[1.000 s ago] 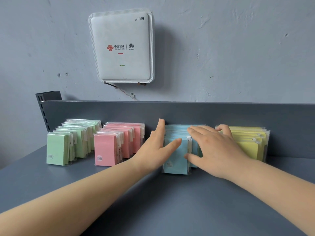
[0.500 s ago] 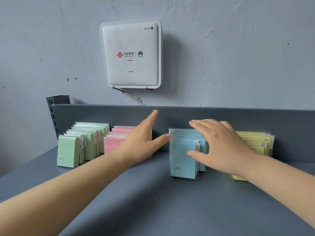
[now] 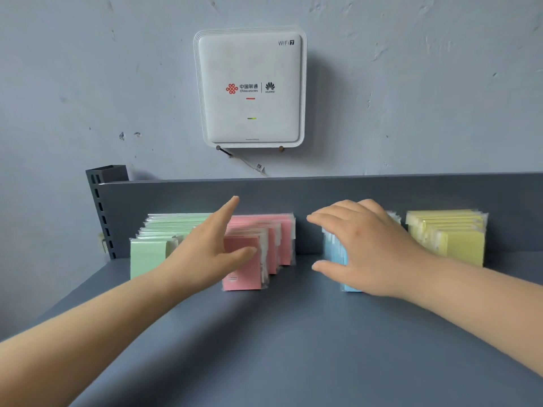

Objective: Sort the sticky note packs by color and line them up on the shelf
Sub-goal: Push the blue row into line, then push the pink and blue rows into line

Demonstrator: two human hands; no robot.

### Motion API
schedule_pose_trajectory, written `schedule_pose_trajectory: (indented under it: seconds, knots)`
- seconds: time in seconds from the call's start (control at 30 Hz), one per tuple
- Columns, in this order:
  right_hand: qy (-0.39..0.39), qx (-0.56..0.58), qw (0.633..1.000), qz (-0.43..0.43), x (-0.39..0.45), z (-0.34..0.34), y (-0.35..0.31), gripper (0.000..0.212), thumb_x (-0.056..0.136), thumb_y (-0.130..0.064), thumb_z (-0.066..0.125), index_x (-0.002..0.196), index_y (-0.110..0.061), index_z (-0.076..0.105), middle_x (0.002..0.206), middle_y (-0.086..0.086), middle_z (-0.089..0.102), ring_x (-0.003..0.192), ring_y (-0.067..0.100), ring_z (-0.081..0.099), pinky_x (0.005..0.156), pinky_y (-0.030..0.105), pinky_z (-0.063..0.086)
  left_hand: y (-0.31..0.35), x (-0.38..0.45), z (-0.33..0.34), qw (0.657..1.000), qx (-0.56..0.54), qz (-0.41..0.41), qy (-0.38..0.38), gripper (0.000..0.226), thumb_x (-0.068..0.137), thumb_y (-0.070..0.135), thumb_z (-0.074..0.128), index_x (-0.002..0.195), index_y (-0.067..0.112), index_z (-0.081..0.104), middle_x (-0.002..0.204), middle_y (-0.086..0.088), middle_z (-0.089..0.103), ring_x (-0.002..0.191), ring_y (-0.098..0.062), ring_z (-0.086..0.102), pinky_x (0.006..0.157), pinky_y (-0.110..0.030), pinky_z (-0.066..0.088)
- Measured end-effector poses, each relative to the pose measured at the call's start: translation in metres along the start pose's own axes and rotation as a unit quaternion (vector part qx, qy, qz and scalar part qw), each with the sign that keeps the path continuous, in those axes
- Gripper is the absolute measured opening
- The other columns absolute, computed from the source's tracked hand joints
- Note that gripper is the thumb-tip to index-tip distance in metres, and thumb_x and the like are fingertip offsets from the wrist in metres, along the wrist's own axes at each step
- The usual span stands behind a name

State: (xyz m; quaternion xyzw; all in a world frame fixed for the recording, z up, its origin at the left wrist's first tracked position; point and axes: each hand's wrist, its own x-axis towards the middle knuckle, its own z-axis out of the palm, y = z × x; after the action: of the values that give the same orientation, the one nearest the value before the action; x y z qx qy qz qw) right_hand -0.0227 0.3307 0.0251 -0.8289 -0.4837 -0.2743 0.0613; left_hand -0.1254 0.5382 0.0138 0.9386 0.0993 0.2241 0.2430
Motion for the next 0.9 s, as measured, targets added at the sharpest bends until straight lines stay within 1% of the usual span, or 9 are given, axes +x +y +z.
schedule_pose_trajectory:
  seconds: [0.1, 0.23, 0.3, 0.4, 0.43, 0.57, 0.67, 0.8, 0.9]
  knots:
    - [-0.034, -0.004, 0.999, -0.019, 0.005, 0.006, -0.030, 0.063, 0.076, -0.054, 0.057, 0.128, -0.018, 0.052, 0.124, -0.005, 0.058, 0.118, 0.019, 0.051, 0.098, 0.036, 0.036, -0.015, -0.004, -0.002, 1.000, 0.001, 0.000, -0.015, 0.091, 0.075, 0.050, 0.061, 0.148, 0.035, 0.009, 0.149, 0.012, 0.032, 0.135, -0.009, 0.031, 0.114, -0.037, 0.022]
    - [-0.050, 0.001, 0.999, 0.002, 0.018, 0.015, -0.056, 0.059, 0.084, -0.051, 0.055, 0.135, -0.023, 0.040, 0.134, -0.010, 0.045, 0.126, 0.013, 0.036, 0.104, 0.030, 0.023, -0.028, -0.007, -0.002, 0.998, -0.053, -0.015, -0.017, 0.086, 0.084, 0.028, 0.065, 0.149, 0.027, 0.008, 0.152, 0.013, 0.024, 0.141, -0.010, 0.019, 0.116, -0.030, 0.014]
    - [-0.039, 0.013, 0.999, 0.030, 0.025, 0.020, -0.065, 0.054, 0.083, -0.051, 0.057, 0.127, -0.021, 0.045, 0.129, -0.009, 0.048, 0.122, 0.013, 0.038, 0.099, 0.029, 0.026, -0.031, -0.009, 0.000, 0.995, -0.089, -0.022, -0.028, 0.081, 0.084, 0.021, 0.064, 0.147, 0.027, 0.015, 0.139, 0.016, 0.037, 0.131, -0.010, 0.027, 0.103, -0.018, 0.020]
    - [-0.050, 0.015, 0.996, 0.074, 0.035, 0.025, -0.070, 0.066, 0.082, -0.051, 0.058, 0.136, -0.018, 0.037, 0.143, -0.005, 0.038, 0.133, 0.014, 0.031, 0.105, 0.030, 0.023, -0.036, -0.007, 0.007, 0.992, -0.123, -0.025, -0.034, 0.051, 0.081, 0.012, 0.065, 0.120, 0.026, 0.035, 0.095, 0.026, 0.046, 0.101, 0.003, 0.043, 0.073, 0.002, 0.027]
    - [-0.061, 0.013, 0.994, 0.092, 0.037, 0.026, -0.069, 0.076, 0.082, -0.052, 0.059, 0.142, -0.016, 0.028, 0.149, -0.003, 0.030, 0.138, 0.014, 0.025, 0.110, 0.030, 0.019, -0.037, -0.005, 0.008, 0.990, -0.133, -0.022, -0.035, 0.047, 0.081, 0.011, 0.064, 0.116, 0.026, 0.036, 0.092, 0.025, 0.047, 0.095, 0.006, 0.047, 0.068, 0.006, 0.028]
    - [-0.094, 0.013, 0.986, 0.135, 0.041, 0.032, -0.064, 0.096, 0.080, -0.055, 0.060, 0.149, -0.015, 0.009, 0.158, -0.002, 0.012, 0.144, 0.012, 0.012, 0.115, 0.030, 0.011, -0.037, 0.001, 0.013, 0.983, -0.175, -0.014, -0.053, 0.053, 0.082, 0.010, 0.060, 0.123, 0.028, 0.031, 0.104, 0.016, 0.052, 0.098, -0.010, 0.050, 0.071, -0.011, 0.038]
    - [-0.111, 0.016, 0.984, 0.138, 0.041, 0.035, -0.068, 0.092, 0.081, -0.055, 0.059, 0.149, -0.014, 0.012, 0.158, 0.000, 0.013, 0.143, 0.015, 0.017, 0.113, 0.028, 0.015, -0.038, 0.004, 0.016, 0.985, -0.167, -0.013, -0.046, 0.067, 0.082, 0.006, 0.058, 0.137, 0.021, 0.024, 0.107, 0.007, 0.049, 0.093, -0.014, 0.050, 0.067, -0.008, 0.037]
    - [-0.100, 0.014, 0.985, 0.143, 0.043, 0.041, -0.073, 0.084, 0.082, -0.051, 0.060, 0.146, -0.013, 0.020, 0.156, 0.000, 0.020, 0.138, 0.016, 0.029, 0.109, 0.028, 0.022, -0.038, 0.003, 0.021, 0.989, -0.144, -0.014, -0.041, 0.083, 0.084, 0.004, 0.055, 0.148, 0.021, 0.004, 0.106, 0.013, 0.037, 0.090, -0.010, 0.043, 0.058, -0.001, 0.036]
    - [-0.087, 0.009, 0.985, 0.149, 0.045, 0.047, -0.073, 0.081, 0.083, -0.048, 0.059, 0.145, -0.012, 0.021, 0.155, -0.001, 0.021, 0.140, 0.014, 0.025, 0.110, 0.029, 0.022, -0.038, 0.004, 0.026, 0.989, -0.140, -0.016, -0.035, 0.088, 0.084, 0.002, 0.054, 0.149, 0.020, -0.003, 0.091, 0.012, 0.044, 0.070, -0.007, 0.044, 0.050, 0.000, 0.035]
